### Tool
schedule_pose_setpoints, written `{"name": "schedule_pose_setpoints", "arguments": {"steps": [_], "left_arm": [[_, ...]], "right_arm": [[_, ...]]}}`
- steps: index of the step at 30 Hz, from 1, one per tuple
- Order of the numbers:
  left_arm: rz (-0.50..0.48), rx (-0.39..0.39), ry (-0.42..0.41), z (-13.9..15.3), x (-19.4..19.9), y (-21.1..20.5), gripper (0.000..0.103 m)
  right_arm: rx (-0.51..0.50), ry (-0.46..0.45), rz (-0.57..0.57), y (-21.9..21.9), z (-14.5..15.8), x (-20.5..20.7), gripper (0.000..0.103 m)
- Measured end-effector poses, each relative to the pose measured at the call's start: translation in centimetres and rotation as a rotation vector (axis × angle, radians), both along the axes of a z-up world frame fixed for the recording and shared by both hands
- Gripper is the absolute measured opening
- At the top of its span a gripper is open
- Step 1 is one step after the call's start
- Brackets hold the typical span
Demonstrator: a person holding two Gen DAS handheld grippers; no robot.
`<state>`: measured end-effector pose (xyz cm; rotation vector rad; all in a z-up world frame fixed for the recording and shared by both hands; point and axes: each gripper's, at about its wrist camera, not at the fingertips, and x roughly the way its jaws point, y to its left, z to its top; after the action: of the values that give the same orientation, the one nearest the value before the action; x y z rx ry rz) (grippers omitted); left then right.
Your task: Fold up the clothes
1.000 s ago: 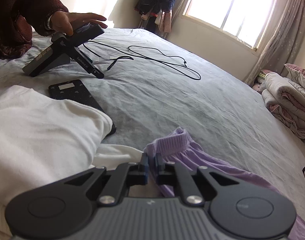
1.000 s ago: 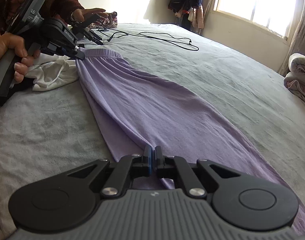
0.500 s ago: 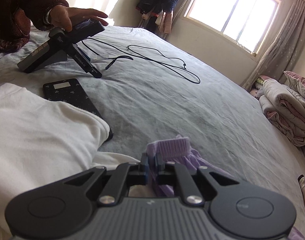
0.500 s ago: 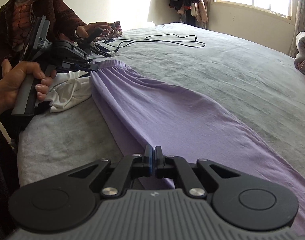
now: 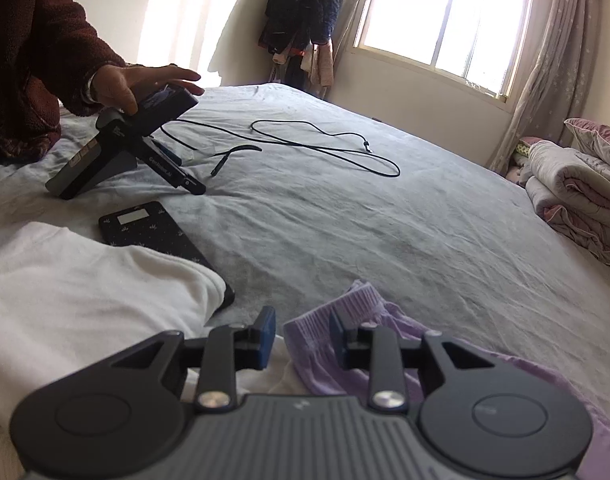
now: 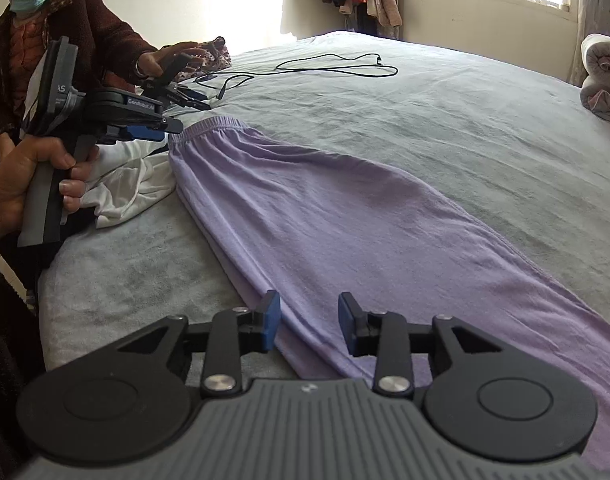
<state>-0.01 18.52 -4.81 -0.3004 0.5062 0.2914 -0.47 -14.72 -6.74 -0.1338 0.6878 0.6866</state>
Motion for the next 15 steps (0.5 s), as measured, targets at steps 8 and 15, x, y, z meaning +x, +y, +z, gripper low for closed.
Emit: {"name": "schedule_pose_setpoints", "arguments": {"steps": [8,15], "left_arm": [[-0.103,-0.031,0.052,1.4,1.3,-2.7,0.035],[-0.221,-0.102,0.037,1.1,4.6,-8.2,0.049]], "right_arm": [[0.004,0.01,-0.128,-2.5,0.2,1.9,0.039],[0.024,0.049,-0.23,-4.3,-0.4,3.1,0.046]]}}
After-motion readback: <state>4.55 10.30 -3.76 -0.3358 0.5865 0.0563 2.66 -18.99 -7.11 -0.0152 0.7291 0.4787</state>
